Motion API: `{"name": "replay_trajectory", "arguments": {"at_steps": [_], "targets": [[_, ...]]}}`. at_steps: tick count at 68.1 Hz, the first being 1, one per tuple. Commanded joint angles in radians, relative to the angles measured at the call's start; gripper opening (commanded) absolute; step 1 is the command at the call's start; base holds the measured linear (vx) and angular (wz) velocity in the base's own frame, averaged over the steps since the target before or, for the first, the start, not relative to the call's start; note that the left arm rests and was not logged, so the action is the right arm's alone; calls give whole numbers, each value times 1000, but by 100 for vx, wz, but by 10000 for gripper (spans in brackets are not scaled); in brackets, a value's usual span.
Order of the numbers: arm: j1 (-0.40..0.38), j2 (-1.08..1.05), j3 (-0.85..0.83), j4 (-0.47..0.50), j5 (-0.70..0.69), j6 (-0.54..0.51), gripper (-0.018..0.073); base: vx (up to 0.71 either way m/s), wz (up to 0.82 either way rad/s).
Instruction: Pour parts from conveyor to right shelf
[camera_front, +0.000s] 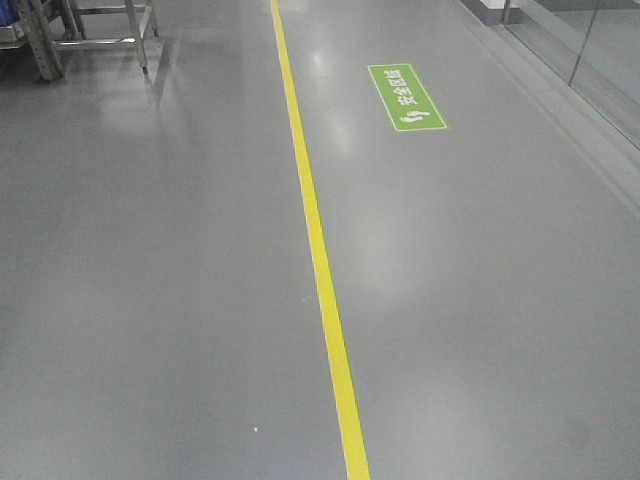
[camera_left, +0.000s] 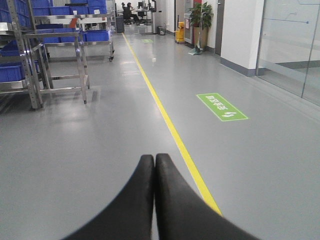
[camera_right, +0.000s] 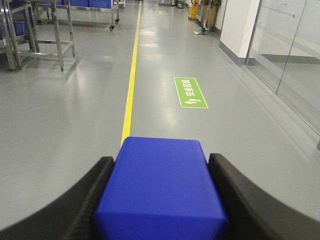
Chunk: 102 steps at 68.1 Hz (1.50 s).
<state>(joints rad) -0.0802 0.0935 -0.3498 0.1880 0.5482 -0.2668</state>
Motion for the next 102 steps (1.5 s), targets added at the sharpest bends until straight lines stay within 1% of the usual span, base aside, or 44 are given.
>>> {"name": "replay_trajectory", "arguments": {"at_steps": [1, 47, 102], "targets": [[-1, 12, -28, 6, -79, -3, -6, 40, 11], [-1, 12, -28, 6, -79, -3, -6, 47, 13], [-1, 12, -28, 6, -79, -3, -6, 59, 2]]}}
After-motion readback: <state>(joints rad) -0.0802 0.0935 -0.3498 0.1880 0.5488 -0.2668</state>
